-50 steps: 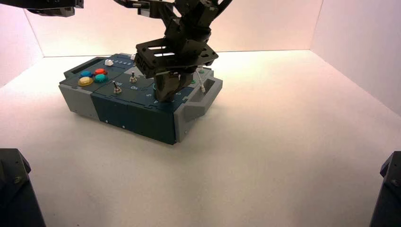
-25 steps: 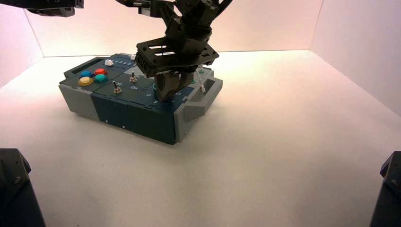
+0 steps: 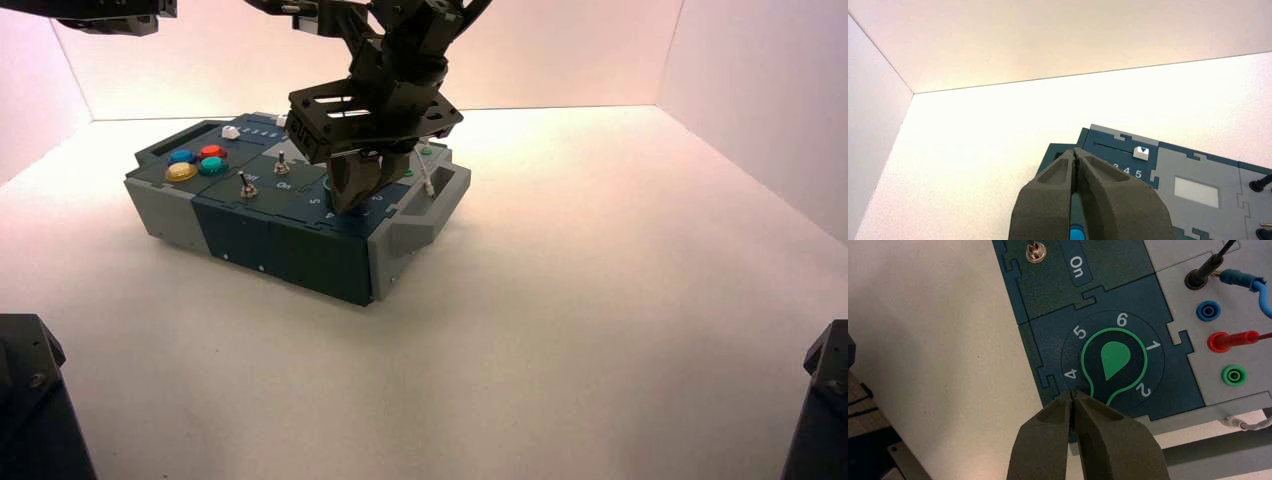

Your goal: Turn the knob to position 3.

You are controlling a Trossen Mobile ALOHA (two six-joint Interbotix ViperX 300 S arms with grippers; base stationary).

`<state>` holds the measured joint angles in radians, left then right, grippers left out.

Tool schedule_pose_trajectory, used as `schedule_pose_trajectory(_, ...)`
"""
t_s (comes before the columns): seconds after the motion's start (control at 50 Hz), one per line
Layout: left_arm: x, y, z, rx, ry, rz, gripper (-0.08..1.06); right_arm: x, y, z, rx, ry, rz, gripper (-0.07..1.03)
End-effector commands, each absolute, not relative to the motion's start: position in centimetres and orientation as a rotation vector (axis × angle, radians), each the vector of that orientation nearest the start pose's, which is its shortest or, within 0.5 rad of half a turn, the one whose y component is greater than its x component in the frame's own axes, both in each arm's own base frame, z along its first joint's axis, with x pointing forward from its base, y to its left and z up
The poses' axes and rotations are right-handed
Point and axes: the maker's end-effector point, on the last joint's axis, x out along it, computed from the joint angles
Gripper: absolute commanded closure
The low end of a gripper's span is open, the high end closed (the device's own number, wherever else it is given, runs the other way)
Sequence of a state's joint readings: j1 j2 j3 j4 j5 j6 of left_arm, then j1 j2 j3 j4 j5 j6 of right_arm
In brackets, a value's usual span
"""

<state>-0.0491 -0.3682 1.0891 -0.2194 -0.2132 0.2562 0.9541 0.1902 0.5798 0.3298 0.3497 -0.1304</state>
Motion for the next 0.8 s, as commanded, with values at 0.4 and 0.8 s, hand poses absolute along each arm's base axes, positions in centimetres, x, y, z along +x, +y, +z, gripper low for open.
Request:
schedule_pose_trajectory(0.4, 33.49, -0.87, 15.70, 0.070, 0.474, -0.015, 1.01, 22.56, 34.96, 6.20, -0.299, 1.082, 0.857, 0.98)
schedule_pose_trajectory(0.8, 33.49, -0.87, 15.70, 0.072, 0.474, -0.016, 1.01, 22.76, 34.58, 6.08, -0.296, 1.087, 0.847, 0.98)
